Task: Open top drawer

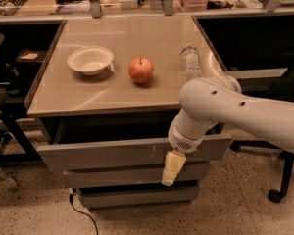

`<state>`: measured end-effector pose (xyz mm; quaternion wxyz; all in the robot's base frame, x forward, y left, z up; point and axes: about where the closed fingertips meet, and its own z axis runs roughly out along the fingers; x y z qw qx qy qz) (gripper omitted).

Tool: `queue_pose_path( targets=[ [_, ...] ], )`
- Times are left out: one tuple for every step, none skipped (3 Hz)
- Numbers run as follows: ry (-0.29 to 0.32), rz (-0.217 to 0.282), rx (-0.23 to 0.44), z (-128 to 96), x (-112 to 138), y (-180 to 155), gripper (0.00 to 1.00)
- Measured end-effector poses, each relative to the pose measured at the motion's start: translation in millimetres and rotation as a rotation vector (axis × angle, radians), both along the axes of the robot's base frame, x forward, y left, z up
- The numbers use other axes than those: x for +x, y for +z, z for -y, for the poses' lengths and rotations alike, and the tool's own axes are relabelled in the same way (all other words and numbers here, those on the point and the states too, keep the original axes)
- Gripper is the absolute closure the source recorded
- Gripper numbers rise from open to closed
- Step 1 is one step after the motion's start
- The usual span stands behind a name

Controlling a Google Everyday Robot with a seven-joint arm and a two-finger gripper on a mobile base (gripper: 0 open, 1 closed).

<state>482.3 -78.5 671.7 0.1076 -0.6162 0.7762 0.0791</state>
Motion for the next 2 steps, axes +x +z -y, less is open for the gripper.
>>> queue_pose_path(
  targets=[
    [0.017,-0.04,-0.002,-2.5,-10.4,-13.8,0.0],
    [0.015,-0.087,-0.003,4.7,-22.9,-27.1,0.0]
  ],
)
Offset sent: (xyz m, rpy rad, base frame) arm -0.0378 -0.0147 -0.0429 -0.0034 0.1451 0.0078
